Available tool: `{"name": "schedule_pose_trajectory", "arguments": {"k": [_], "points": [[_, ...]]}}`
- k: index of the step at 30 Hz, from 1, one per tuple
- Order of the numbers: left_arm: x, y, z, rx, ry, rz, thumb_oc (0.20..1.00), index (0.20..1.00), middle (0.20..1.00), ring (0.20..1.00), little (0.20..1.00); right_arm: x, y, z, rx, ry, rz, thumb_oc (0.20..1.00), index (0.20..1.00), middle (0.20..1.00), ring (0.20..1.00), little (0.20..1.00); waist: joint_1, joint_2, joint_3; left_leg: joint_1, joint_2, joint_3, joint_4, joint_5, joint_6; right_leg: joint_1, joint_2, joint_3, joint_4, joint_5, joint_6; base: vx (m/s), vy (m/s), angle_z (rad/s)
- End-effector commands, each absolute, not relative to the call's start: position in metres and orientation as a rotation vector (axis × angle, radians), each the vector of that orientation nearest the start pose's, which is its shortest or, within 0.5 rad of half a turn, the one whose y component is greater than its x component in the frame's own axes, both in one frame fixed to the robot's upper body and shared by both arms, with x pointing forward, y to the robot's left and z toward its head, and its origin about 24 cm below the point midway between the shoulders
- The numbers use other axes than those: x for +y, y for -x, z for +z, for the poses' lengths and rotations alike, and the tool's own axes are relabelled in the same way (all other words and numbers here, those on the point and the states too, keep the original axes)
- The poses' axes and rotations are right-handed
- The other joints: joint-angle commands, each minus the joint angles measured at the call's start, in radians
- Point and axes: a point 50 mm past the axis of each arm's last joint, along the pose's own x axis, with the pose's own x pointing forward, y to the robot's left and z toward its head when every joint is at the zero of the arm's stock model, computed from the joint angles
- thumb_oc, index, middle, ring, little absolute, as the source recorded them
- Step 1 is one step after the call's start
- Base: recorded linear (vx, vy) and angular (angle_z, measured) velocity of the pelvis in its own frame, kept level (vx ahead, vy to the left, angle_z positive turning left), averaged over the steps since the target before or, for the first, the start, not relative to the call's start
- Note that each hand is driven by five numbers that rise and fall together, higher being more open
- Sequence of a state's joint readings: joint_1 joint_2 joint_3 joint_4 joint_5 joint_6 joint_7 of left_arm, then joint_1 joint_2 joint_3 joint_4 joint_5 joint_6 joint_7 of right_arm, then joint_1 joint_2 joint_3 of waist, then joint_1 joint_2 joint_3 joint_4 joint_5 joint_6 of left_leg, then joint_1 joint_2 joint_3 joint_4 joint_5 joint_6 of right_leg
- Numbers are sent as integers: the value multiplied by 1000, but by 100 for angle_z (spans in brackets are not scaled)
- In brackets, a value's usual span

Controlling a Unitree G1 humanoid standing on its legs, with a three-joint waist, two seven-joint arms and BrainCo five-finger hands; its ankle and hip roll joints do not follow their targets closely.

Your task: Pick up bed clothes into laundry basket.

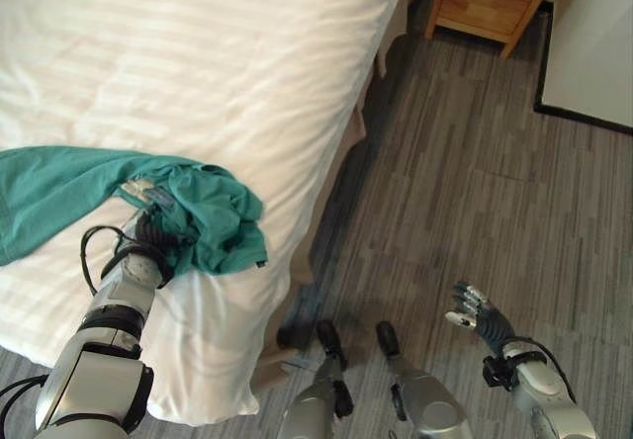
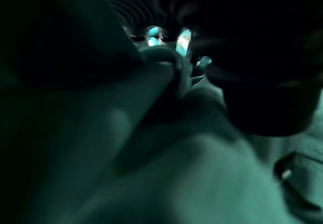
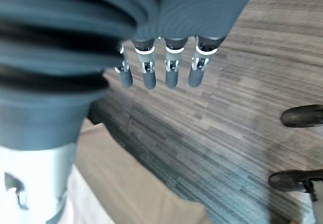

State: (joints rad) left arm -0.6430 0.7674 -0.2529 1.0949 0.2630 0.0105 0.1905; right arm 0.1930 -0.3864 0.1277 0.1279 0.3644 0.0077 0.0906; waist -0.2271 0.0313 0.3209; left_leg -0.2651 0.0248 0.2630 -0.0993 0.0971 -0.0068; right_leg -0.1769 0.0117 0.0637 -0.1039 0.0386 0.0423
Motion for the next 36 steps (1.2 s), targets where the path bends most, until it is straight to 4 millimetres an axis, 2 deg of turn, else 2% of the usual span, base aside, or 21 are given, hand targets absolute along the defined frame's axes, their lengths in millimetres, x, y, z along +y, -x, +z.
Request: {"name": "schedule_pose_trajectory", "arguments": {"k": [1,5,7,9,12,16,19,22,23,24,25,26,27,28,30,33,34,35,36], "points": [[349,-320,60,508,-1209,208,200,200,200,200,200,-201,-206,-1,211,-53,121,1000,1000,1000,1000,1000,-12,-79,-12,115,46,-24,12,-46,-56,-50,-59,-12,17,27,122,0,0,0],[336,-329,72,394,-1198,193,200,200,200,200,200,-201,-205,-1,206,-54,123,1000,1000,1000,1000,1000,-7,-68,-13,125,41,-33,12,-50,-56,-37,-64,-17,17,17,119,-1,-4,3],[314,-337,94,205,-1150,175,231,231,231,231,231,-203,-205,-1,210,-48,122,1000,1000,1000,1000,1000,5,-54,-14,145,36,-49,12,-62,-54,-10,-69,-33,17,3,117,15,-19,8],[309,-336,99,155,-1110,173,200,200,200,200,200,-202,-204,-2,214,-46,125,1000,1000,1000,1000,1000,7,-51,-17,144,35,-52,12,-60,-54,-8,-69,-36,17,3,115,7,-14,9],[300,-329,105,53,-958,171,200,200,200,200,200,-204,-200,-5,235,-42,129,1000,1000,1000,1000,1000,17,-42,-28,158,31,-62,12,-64,-54,10,-71,-44,17,-5,112,22,-10,20],[278,-311,142,-218,-728,149,200,200,200,200,200,-212,-194,-13,283,-12,115,1000,1000,1000,1000,1000,36,-24,-66,193,27,-78,12,-76,-51,57,-71,-58,17,-27,105,58,-13,7],[277,-308,163,-310,-656,152,200,200,200,200,200,-214,-196,-14,292,-2,114,1000,1000,1000,1000,1000,43,-15,-101,219,28,-82,12,-85,-51,87,-70,-61,17,-38,102,67,-22,9],[278,-308,172,-341,-624,150,200,200,200,200,200,-214,-197,-15,294,-5,120,1000,1000,1000,1000,1000,44,-12,-117,236,28,-86,12,-90,-51,106,-70,-66,17,-44,101,65,-31,5],[277,-310,188,-391,-603,146,200,200,200,200,200,-214,-198,-14,294,-2,125,1000,1000,1000,1000,1000,44,-9,-138,248,29,-90,12,-92,-53,122,-69,-70,17,-50,101,55,-34,4],[277,-310,188,-391,-603,145,200,200,200,200,200,-213,-198,-14,293,-3,125,1000,1000,1000,1000,1000,44,-9,-137,249,29,-91,12,-93,-53,123,-69,-71,17,-51,101,87,-51,5],[271,-314,212,-474,-554,121,200,200,200,200,200,-211,-201,-15,295,-2,140,1000,1000,1000,1000,1000,44,-5,-163,269,30,-94,12,-95,-54,147,-70,-75,17,-56,101,47,-23,11],[271,-314,212,-475,-554,121,200,200,200,200,200,-211,-201,-15,295,-3,139,1000,1000,1000,1000,1000,45,-5,-162,270,29,-95,12,-95,-54,147,-70,-76,17,-56,101,68,-53,11],[262,-316,239,-578,-488,95,200,200,200,200,200,-207,-204,-14,289,-11,152,1000,1000,1000,1000,1000,40,-1,-185,287,31,-102,12,-94,-55,169,-71,-76,17,-60,100,22,-31,6],[262,-317,240,-579,-488,94,200,200,200,200,200,-207,-204,-14,288,-12,151,1000,1000,1000,1000,1000,40,-2,-183,288,30,-103,12,-95,-56,171,-71,-77,17,-61,100,44,-41,1],[250,-315,258,-672,-376,46,200,200,200,200,200,-204,-204,-15,283,-16,149,1000,1000,1000,1000,1000,30,1,-213,309,32,-105,12,-96,-57,192,-69,-73,17,-66,98,33,-32,14],[245,-315,257,-680,-308,20,200,200,200,200,200,-205,-204,-14,274,-20,135,1000,1000,1000,1000,1000,19,1,-217,323,36,-104,12,-98,-56,203,-71,-68,29,-72,96,15,-14,5],[235,-315,255,-698,-250,-18,200,200,200,200,200,-208,-205,-11,256,-17,107,1000,1000,1000,1000,1000,3,3,-214,338,41,-96,27,-104,-54,196,-73,-50,81,-90,91,0,0,0],[228,-314,254,-714,-211,-32,200,200,200,200,200,-211,-207,-8,240,-20,86,1000,1000,1000,1000,1000,-7,-1,-204,325,45,-88,88,-116,-56,187,-76,-47,106,-95,86,-137,44,-5],[218,-312,256,-757,-155,-45,200,200,200,200,200,-214,-213,-1,200,-34,59,1000,1000,1000,1000,1000,-11,-21,-163,268,33,-148,219,-152,-56,151,-71,-6,147,-97,76,-215,87,-18]]}}
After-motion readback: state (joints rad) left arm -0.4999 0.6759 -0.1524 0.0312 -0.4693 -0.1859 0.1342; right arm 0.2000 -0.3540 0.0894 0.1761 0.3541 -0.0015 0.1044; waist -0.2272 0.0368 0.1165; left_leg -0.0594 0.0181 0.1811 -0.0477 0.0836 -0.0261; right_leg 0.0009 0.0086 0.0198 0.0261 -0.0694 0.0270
